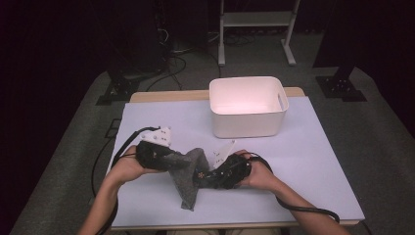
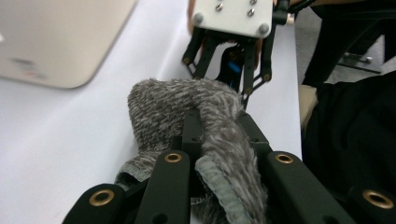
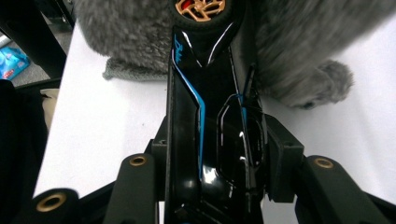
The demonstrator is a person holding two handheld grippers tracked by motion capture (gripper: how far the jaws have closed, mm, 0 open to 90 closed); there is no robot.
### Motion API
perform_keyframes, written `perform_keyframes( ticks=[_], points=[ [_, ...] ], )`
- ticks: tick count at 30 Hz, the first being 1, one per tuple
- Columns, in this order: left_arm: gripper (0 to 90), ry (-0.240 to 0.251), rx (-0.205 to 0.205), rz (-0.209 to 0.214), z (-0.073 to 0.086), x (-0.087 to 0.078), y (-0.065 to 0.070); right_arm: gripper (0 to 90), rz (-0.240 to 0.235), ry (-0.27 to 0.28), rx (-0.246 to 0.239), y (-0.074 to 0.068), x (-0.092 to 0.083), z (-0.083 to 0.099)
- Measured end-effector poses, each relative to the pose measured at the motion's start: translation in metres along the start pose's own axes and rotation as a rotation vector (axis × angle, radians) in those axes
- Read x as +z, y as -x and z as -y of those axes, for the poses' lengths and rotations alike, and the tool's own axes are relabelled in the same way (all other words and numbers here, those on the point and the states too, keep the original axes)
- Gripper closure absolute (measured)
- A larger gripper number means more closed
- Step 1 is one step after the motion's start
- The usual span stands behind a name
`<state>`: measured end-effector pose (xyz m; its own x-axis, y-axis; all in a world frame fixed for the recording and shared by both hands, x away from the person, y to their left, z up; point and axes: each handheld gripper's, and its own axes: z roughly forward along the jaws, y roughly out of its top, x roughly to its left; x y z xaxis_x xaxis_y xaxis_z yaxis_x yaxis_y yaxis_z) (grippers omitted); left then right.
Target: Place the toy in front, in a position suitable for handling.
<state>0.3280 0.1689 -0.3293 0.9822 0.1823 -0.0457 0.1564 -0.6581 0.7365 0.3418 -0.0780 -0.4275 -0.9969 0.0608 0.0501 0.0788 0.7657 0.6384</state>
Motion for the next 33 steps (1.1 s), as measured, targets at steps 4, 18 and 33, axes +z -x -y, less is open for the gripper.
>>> perform_keyframes(
  ticks=[4, 18, 33],
  points=[
    [77.1, -0.007, 0.012, 0.062, -0.007, 0.036, -0.002, 54.6, 0.002, -0.005, 0.009, -0.002, 0.004, 0.007],
    [71.9, -0.074, 0.054, 0.107, -0.019, 0.087, 0.005, 61.6, 0.037, 0.042, 0.095, -0.01, -0.022, 0.049],
    [46.3, -0.14, 0.068, 0.025, -0.005, 0.079, 0.011, 62.7, 0.048, 0.025, 0.085, -0.012, -0.021, 0.051]
  ],
)
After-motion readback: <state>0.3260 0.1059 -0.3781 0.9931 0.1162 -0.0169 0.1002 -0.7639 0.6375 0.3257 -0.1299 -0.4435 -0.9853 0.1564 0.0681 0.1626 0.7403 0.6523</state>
